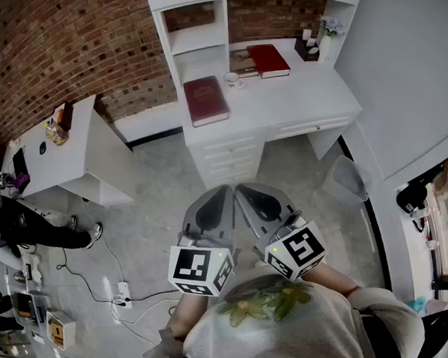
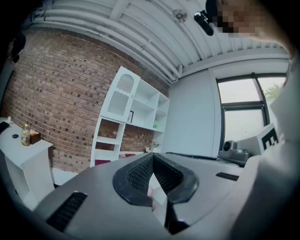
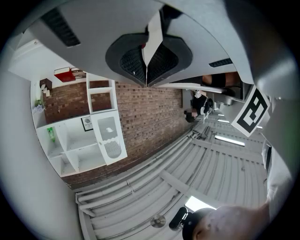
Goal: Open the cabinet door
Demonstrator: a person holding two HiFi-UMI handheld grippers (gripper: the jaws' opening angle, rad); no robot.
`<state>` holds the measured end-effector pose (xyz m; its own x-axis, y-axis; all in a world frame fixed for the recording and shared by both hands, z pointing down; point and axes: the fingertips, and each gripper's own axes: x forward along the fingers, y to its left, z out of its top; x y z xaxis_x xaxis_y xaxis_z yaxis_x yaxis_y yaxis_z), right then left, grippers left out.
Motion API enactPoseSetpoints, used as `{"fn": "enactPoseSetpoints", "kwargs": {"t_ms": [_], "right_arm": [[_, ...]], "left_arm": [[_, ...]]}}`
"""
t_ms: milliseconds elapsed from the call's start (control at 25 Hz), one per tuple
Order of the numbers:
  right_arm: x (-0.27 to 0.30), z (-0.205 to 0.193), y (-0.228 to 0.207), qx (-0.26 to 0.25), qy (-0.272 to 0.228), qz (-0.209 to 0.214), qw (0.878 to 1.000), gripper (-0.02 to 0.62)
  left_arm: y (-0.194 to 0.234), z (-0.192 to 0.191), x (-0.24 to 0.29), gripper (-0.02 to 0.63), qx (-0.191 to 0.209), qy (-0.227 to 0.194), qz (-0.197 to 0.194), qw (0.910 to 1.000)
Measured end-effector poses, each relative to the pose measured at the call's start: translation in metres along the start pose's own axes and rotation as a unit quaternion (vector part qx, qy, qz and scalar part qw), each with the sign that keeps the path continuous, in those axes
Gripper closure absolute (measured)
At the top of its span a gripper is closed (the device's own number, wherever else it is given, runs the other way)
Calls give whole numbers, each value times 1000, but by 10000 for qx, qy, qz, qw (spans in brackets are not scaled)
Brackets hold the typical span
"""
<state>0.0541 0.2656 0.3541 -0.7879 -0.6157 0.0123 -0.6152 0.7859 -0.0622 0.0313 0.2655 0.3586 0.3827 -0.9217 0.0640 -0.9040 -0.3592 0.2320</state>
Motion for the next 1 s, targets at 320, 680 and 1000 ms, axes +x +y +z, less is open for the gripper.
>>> {"fn": "enactPoseSetpoints", "kwargs": {"t_ms": [320,680,1000], "right_arm": [[3,-5,4,13,65,-43,10000,571],[31,13,15,-110,-239,97,9996,571],[77,11,37,-302,-238,29,9993,571]], "left_arm": [[6,-5,-2,597,-17,55,1,10000],[33,16,-2,597,129,-160,84,9998],[83,24,-7,597,165,-157,62,9997]]}}
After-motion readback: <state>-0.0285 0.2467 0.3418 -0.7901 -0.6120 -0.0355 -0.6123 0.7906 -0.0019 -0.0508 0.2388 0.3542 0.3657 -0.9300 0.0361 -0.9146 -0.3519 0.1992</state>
